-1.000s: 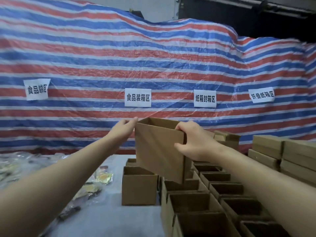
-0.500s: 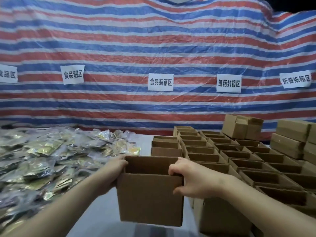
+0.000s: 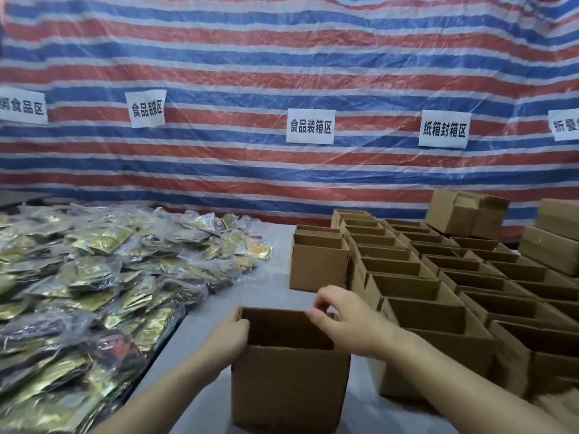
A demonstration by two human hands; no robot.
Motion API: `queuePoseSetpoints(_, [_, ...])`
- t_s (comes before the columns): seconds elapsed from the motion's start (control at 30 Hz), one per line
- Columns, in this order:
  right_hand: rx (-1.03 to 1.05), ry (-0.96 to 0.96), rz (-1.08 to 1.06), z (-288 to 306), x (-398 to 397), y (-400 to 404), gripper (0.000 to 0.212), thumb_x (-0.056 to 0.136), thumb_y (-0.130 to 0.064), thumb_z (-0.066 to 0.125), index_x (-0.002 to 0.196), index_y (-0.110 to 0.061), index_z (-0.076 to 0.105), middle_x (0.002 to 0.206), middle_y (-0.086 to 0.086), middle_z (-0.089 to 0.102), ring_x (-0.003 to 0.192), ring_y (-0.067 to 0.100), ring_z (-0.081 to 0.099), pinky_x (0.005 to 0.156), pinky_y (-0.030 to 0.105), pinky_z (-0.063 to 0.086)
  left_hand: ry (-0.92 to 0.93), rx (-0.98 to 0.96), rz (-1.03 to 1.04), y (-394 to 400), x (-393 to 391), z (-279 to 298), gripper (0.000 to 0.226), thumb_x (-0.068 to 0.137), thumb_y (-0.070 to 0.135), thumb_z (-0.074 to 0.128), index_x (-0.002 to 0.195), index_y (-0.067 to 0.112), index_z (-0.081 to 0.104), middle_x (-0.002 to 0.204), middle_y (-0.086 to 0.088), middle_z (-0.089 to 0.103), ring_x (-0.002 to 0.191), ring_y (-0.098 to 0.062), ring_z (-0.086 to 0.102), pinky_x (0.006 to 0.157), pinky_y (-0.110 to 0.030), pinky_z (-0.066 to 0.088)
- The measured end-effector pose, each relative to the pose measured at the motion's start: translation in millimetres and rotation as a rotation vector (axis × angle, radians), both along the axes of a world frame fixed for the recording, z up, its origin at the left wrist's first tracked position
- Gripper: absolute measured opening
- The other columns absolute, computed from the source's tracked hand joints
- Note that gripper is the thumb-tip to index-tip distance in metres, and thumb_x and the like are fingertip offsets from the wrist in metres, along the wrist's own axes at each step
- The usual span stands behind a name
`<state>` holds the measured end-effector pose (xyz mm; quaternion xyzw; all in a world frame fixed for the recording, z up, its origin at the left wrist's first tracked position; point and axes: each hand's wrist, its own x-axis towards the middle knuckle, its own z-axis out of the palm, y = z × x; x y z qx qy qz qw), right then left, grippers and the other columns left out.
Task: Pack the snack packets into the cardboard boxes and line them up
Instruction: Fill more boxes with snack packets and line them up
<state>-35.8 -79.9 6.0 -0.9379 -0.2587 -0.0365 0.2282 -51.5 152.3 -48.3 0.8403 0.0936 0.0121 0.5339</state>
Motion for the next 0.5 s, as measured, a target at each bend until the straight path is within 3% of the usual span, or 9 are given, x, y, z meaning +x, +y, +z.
queuePoseSetpoints(0.03, [0.038,-0.033,-0.031,-0.7,4.8,6.0,0.022,0.097,-0.061,0.047,0.105,-0.042,0.054,0.108,-0.019,0.056,0.101,0.002,0.057,0.084,0.021,0.049,-0.002,0.009,-0.005,0.6,0.5,-0.4,0.026,0.102,0.012,0.031,0.102,0.026,0.053,0.099,0.001,0.061,0.092,-0.011,0.058,0.066,-0.026,0.043])
queuePoseSetpoints(0.1, [0.001,-0.019,-0.059,-8.8,13.2,16.6,0.042,0.099,-0.061,0.042,0.134,-0.038,0.049,0.134,-0.016,0.051,0.125,0.006,0.049,0.104,0.029,0.043,-0.003,0.030,-0.012,2.6,0.3,-2.2,0.026,0.101,0.012,0.031,0.107,0.026,0.052,0.102,0.002,0.060,0.096,-0.012,0.058,0.073,-0.029,0.045])
queuePoseSetpoints(0.17, [-0.108,0.052,-0.064,-23.5,17.7,23.8,0.057,0.100,-0.063,0.037,0.147,-0.033,0.041,0.149,-0.010,0.047,0.135,0.012,0.045,0.111,0.035,0.037,-0.005,0.065,-0.017,4.0,-0.3,-3.8,0.025,0.100,0.013,0.032,0.109,0.026,0.052,0.103,0.004,0.059,0.097,-0.011,0.057,0.072,-0.028,0.045])
queuePoseSetpoints(0.3, [-0.181,0.073,-0.078,-44.4,24.3,27.0,0.053,0.098,-0.067,0.038,0.139,-0.034,0.047,0.134,-0.010,0.058,0.114,0.007,0.055,0.093,0.027,0.048,-0.031,0.148,-0.002,2.4,2.1,-5.8,0.021,0.100,0.014,0.033,0.110,0.024,0.049,0.102,0.003,0.056,0.088,-0.003,0.051,0.061,-0.018,0.037])
queuePoseSetpoints(0.4, [-0.202,0.022,-0.094,-48.8,30.2,25.3,0.050,0.097,-0.068,0.038,0.135,-0.037,0.049,0.128,-0.013,0.059,0.101,0.001,0.051,0.083,0.023,0.044,-0.044,0.137,0.004,0.9,3.9,-7.7,0.025,0.099,0.015,0.032,0.115,0.018,0.052,0.108,-0.003,0.060,0.093,-0.009,0.054,0.069,-0.025,0.042])
queuePoseSetpoints(0.5, [-0.234,0.018,-0.104,-49.3,33.8,24.4,0.053,0.097,-0.068,0.039,0.139,-0.037,0.046,0.135,-0.012,0.056,0.110,0.004,0.051,0.087,0.025,0.043,-0.035,0.111,0.009,-0.1,6.0,-8.2,0.027,0.099,0.013,0.032,0.117,0.015,0.051,0.110,-0.008,0.060,0.099,-0.017,0.057,0.080,-0.032,0.048])
